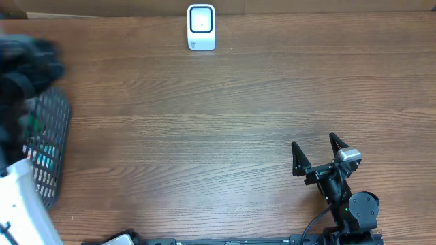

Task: Scan the item barcode
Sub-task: 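Reach the left gripper into the basket and grasp the orange snack pack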

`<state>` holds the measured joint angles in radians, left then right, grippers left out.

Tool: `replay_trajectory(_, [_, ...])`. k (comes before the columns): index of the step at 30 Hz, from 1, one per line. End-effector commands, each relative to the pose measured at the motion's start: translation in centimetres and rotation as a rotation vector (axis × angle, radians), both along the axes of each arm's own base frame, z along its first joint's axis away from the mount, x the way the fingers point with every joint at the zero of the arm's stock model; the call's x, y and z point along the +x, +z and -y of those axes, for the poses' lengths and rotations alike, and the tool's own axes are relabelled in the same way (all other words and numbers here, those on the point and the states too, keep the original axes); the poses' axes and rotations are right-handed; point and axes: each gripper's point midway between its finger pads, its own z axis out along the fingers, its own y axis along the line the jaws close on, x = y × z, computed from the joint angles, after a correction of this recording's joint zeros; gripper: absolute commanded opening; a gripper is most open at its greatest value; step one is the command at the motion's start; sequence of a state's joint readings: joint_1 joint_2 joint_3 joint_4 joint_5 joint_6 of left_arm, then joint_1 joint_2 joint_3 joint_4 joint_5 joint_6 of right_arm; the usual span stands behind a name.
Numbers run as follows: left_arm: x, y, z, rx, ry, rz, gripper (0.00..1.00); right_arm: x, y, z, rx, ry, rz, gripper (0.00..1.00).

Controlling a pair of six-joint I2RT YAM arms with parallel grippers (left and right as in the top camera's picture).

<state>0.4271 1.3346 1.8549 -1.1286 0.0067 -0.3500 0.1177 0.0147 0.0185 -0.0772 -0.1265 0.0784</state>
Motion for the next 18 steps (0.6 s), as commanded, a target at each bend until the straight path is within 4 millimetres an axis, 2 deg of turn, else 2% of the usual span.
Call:
replay_trajectory(1, [-4.4,-0.7,-6.9,-0.11,0.334,0.021,1.0,0.0,-0.1,-0.1,0.003,0.003,0.005,1.0])
replay_trajectory(4, [-6.7,-2.6,-10.3,-0.177,0.468,-0.014,0.99,0.0,-0.1,-0.1,0.003,0.003,0.005,1.0])
replay_trajectory(7, [-7.0,-4.6,-12.5,-0.249,0.52,-0.039,0.99,0.0,-0.1,-0.1,0.003,0.003,0.005,1.0])
replay_trajectory(8, [-7.0,-5.8,-13.5,-0.258,0.532,-0.076,0.99,0.0,-0.1,-0.1,0.003,0.003,0.005,1.0])
replay_trajectory(14, [-7.9,-11.7,-16.4,-0.313,0.592,-0.278,0.93,0.0,-0.1,-0.1,0.003,0.003,0.005,1.0])
replay_trajectory(18, [-8.4,-15.4,-17.3,-0.342,0.578,-0.409,0.88,0.0,-0.1,-0.1,0.003,0.003,0.005,1.0])
